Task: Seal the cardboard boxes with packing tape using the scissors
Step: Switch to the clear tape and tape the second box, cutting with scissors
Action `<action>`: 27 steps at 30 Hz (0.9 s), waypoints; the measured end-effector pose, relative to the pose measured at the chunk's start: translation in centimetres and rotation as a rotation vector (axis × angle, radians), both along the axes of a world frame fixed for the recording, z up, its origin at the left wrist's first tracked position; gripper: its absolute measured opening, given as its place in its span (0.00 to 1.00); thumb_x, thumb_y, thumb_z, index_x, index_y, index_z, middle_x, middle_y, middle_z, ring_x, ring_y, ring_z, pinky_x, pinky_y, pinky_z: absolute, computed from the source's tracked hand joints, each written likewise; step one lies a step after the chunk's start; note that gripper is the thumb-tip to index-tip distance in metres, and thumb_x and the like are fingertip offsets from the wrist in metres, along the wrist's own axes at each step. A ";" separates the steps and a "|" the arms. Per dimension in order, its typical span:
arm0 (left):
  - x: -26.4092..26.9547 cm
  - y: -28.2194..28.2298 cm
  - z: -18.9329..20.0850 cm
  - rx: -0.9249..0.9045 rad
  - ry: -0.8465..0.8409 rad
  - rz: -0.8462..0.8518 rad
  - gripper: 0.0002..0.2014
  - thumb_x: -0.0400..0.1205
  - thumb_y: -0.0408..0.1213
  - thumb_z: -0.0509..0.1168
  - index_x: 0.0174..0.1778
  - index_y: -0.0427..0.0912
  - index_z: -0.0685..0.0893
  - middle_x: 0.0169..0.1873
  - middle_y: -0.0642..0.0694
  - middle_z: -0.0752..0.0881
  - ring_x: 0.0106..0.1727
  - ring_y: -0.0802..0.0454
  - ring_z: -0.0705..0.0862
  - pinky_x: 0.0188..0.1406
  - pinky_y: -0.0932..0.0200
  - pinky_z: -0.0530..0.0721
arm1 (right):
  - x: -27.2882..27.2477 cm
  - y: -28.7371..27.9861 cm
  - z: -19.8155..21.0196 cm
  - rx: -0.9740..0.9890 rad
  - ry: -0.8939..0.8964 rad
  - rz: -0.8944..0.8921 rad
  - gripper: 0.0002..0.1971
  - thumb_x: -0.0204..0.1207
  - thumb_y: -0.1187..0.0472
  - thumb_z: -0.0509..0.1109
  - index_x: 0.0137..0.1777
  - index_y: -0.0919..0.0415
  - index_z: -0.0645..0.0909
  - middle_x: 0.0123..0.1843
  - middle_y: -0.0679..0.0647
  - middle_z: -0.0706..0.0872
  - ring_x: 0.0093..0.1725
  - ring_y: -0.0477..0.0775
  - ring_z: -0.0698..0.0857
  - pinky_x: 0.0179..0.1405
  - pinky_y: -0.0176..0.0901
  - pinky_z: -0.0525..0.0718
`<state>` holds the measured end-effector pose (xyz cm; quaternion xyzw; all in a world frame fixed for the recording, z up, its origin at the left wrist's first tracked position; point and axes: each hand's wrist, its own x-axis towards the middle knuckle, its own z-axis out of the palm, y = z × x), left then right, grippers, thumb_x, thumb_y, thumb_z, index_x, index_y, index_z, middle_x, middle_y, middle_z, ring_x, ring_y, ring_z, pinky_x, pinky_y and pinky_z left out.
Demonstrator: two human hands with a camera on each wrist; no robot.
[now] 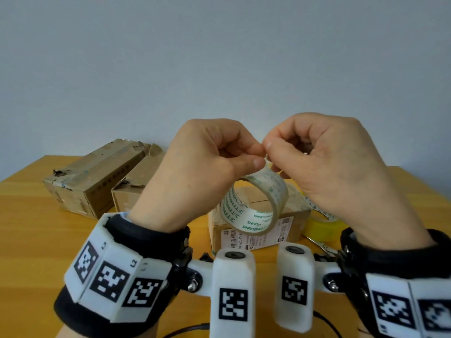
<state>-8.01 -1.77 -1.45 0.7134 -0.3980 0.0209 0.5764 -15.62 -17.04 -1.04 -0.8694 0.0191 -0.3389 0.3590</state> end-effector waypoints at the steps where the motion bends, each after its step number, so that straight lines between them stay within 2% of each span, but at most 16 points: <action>1: 0.0 0.0 0.0 -0.001 0.011 -0.006 0.05 0.74 0.30 0.78 0.38 0.44 0.91 0.30 0.48 0.90 0.31 0.58 0.88 0.33 0.67 0.84 | 0.1 0.0 0.0 -0.015 -0.002 0.001 0.06 0.75 0.52 0.72 0.37 0.46 0.87 0.37 0.39 0.90 0.38 0.44 0.89 0.41 0.50 0.92; 3: 0.0 -0.1 -0.1 -0.017 0.037 -0.018 0.05 0.74 0.29 0.78 0.37 0.44 0.90 0.29 0.48 0.89 0.30 0.59 0.87 0.33 0.68 0.83 | 0.1 0.0 -0.1 -0.029 -0.016 0.017 0.06 0.76 0.53 0.71 0.38 0.47 0.86 0.37 0.41 0.89 0.37 0.47 0.89 0.41 0.54 0.91; 5: 0.1 -0.1 -0.2 -0.041 0.067 -0.037 0.06 0.74 0.29 0.78 0.36 0.44 0.90 0.30 0.45 0.89 0.32 0.54 0.87 0.35 0.62 0.85 | 0.1 -0.1 -0.1 -0.029 -0.026 0.053 0.07 0.80 0.55 0.70 0.40 0.48 0.85 0.37 0.44 0.90 0.36 0.48 0.89 0.40 0.56 0.90; 7: 0.3 0.0 -0.3 -0.063 0.102 -0.066 0.05 0.73 0.31 0.78 0.36 0.44 0.90 0.33 0.38 0.89 0.34 0.47 0.86 0.40 0.53 0.86 | 0.1 -0.3 -0.2 -0.017 -0.033 0.106 0.08 0.83 0.57 0.69 0.41 0.49 0.84 0.36 0.46 0.89 0.35 0.47 0.89 0.40 0.53 0.90; 11: 0.3 0.1 -0.2 -0.089 0.166 -0.115 0.03 0.70 0.32 0.76 0.35 0.43 0.89 0.33 0.34 0.87 0.35 0.44 0.84 0.41 0.47 0.83 | 0.2 -0.6 -0.6 0.005 -0.034 0.199 0.08 0.85 0.56 0.65 0.44 0.53 0.82 0.37 0.49 0.88 0.38 0.49 0.90 0.42 0.51 0.92; 13: 0.4 0.3 -0.2 -0.085 0.172 -0.113 0.05 0.73 0.27 0.76 0.36 0.40 0.88 0.31 0.37 0.85 0.34 0.44 0.82 0.40 0.49 0.81 | 0.4 -0.7 -0.8 0.002 -0.033 0.200 0.09 0.87 0.58 0.63 0.46 0.55 0.80 0.37 0.50 0.88 0.39 0.49 0.90 0.44 0.54 0.92; 15: 0.6 0.5 -0.2 -0.078 0.179 -0.107 0.06 0.75 0.24 0.74 0.37 0.38 0.88 0.31 0.40 0.85 0.34 0.45 0.82 0.40 0.51 0.81 | 0.4 -1.0 -0.8 0.022 -0.052 0.174 0.09 0.90 0.58 0.61 0.49 0.57 0.79 0.39 0.45 0.87 0.41 0.47 0.91 0.44 0.61 0.92; 18: 0.9 0.8 -0.3 -0.102 0.208 -0.087 0.06 0.75 0.23 0.73 0.37 0.38 0.88 0.29 0.43 0.86 0.35 0.49 0.83 0.39 0.61 0.82 | 0.2 -1.8 -0.7 0.081 -0.114 0.122 0.09 0.91 0.56 0.59 0.49 0.51 0.77 0.39 0.37 0.84 0.41 0.46 0.90 0.42 0.66 0.91; 20: 1.0 0.7 -0.3 -0.142 0.255 -0.087 0.05 0.76 0.23 0.71 0.38 0.37 0.87 0.28 0.45 0.86 0.34 0.52 0.84 0.38 0.65 0.82 | -0.2 -1.9 -0.4 0.070 -0.121 0.096 0.09 0.89 0.54 0.60 0.47 0.47 0.79 0.39 0.39 0.85 0.38 0.47 0.88 0.40 0.59 0.91; 22: 1.0 0.6 -0.3 -0.184 0.302 -0.084 0.06 0.78 0.23 0.70 0.39 0.37 0.86 0.27 0.47 0.85 0.32 0.55 0.83 0.36 0.66 0.80 | -0.5 -1.3 0.0 0.036 -0.090 0.129 0.06 0.84 0.50 0.64 0.46 0.45 0.81 0.39 0.42 0.86 0.36 0.44 0.86 0.37 0.43 0.86; 24: 1.0 0.4 -0.3 -0.228 0.339 -0.065 0.06 0.79 0.24 0.69 0.40 0.38 0.86 0.26 0.50 0.85 0.29 0.57 0.82 0.34 0.67 0.79 | -0.9 -0.4 0.4 0.007 -0.031 0.200 0.07 0.78 0.43 0.70 0.47 0.44 0.82 0.42 0.42 0.87 0.42 0.43 0.86 0.39 0.39 0.83; 27: 1.1 0.2 -0.4 -0.270 0.378 -0.034 0.04 0.79 0.27 0.70 0.40 0.38 0.87 0.31 0.45 0.87 0.25 0.60 0.78 0.27 0.68 0.76 | -0.9 0.4 0.3 -0.179 0.114 0.148 0.22 0.62 0.32 0.76 0.53 0.37 0.77 0.53 0.36 0.81 0.56 0.37 0.81 0.45 0.33 0.76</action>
